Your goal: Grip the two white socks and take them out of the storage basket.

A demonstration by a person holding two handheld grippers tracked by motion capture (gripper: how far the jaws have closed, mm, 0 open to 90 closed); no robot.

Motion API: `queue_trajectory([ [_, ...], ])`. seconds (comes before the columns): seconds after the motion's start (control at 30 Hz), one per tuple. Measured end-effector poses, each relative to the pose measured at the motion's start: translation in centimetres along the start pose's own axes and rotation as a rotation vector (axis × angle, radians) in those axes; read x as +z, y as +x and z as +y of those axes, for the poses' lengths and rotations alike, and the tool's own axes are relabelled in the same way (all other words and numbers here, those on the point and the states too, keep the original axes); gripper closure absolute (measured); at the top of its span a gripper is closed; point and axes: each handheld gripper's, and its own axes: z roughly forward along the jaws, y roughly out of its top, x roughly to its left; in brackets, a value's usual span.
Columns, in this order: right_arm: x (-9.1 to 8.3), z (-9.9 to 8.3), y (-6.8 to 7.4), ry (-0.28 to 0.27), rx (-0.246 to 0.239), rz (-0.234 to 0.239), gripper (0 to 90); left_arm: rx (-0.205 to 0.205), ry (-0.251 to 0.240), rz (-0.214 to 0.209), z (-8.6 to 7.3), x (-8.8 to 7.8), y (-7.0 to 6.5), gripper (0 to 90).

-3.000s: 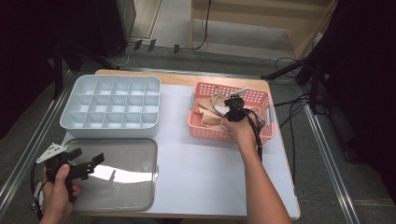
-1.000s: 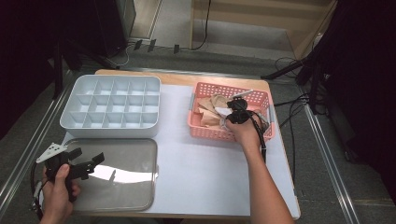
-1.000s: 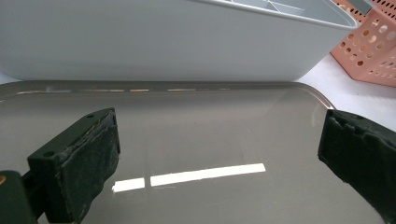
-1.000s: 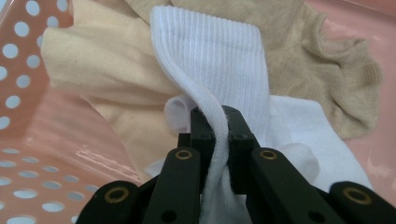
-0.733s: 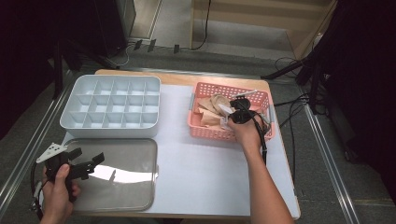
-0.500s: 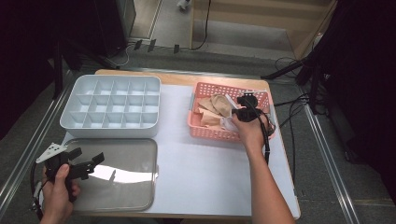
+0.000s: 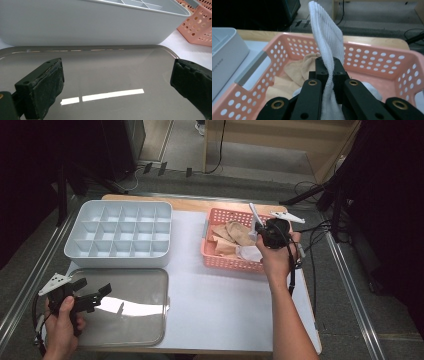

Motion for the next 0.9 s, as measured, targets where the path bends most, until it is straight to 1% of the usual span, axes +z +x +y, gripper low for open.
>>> queue_trajectory([
  [0.1, -0.7, 0.2, 0.0, -0.03, 0.001, 0.012, 88.0, 0.002, -0.001, 0.002, 0.0, 0.0, 0.0, 0.0],
  [0.2, -1.4, 0.3, 0.1, -0.056, -0.005, 0.014, 88.1, 0.003, -0.001, 0.002, 0.0, 0.0, 0.0, 0.0],
  [0.37, -2.8, 0.5, 0.1, -0.096, 0.006, 0.035, 88.0, 0.004, 0.002, 0.001, 0.0, 0.0, -0.1, 0.0],
  [0.53, -4.6, 0.4, 0.3, -0.128, 0.01, 0.059, 88.0, 0.003, 0.0, 0.002, 0.0, 0.0, -0.1, 0.0],
  [0.73, -6.9, -0.2, 0.8, -0.158, -0.007, 0.078, 88.0, 0.008, 0.001, 0.0, 0.0, 0.1, -0.3, 0.0],
  [0.9, -8.6, -1.4, 1.4, -0.167, -0.021, 0.097, 88.0, 0.005, -0.001, 0.0, 0.0, 0.1, -0.3, 0.0],
])
